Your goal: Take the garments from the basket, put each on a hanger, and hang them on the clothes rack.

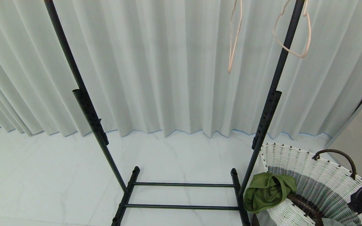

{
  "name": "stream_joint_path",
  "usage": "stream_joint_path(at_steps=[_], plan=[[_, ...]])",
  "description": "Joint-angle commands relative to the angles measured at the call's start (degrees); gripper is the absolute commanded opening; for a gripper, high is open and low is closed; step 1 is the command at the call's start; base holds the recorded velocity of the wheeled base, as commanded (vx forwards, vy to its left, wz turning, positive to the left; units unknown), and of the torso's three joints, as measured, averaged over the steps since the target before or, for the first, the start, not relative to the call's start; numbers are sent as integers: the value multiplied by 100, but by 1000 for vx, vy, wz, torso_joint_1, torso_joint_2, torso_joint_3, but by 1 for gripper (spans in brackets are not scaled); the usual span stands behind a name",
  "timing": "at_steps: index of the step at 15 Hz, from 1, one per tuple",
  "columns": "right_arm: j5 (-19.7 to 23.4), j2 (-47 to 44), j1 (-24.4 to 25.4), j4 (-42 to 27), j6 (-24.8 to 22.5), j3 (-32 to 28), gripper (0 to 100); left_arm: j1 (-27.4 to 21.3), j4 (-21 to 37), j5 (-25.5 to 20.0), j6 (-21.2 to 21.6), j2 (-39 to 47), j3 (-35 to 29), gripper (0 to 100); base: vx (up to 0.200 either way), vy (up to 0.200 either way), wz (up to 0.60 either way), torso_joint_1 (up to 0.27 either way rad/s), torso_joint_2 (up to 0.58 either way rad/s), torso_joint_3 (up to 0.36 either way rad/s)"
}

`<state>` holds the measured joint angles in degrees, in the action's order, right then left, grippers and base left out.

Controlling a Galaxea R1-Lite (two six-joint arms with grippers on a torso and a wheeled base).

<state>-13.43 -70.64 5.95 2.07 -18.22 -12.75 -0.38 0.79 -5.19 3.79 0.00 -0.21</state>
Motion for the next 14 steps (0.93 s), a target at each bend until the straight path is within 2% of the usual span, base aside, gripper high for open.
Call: stream_joint_path(at_steps=[1,4,5,7,8,11,14], plan=[[-19,-837,-226,364,-14,168,100,3,0,1,8,9,3,100,0,0,0,0,0,0],[-28,-1224,-551,953,-199,168,100,3,0,1,16,9,-6,100,0,0,0,0,0,0],[-19,-1285,-762,1155,-410,159,100,3,9,1,25,9,-6,100,0,0,0,0,0,0],[-19,-1320,-929,1269,-507,168,100,3,9,1,25,9,-6,100,0,0,0,0,0,0],[-19,-1338,-938,1296,-498,168,0,3,9,1,25,9,-6,100,0,0,0,0,0,0],[16,-1276,-911,1445,-498,177,0,3,9,1,25,9,-6,100,0,0,0,0,0,0],[25,-450,-903,1357,-524,115,0,3,9,1,25,9,-6,100,0,0,0,0,0,0]])
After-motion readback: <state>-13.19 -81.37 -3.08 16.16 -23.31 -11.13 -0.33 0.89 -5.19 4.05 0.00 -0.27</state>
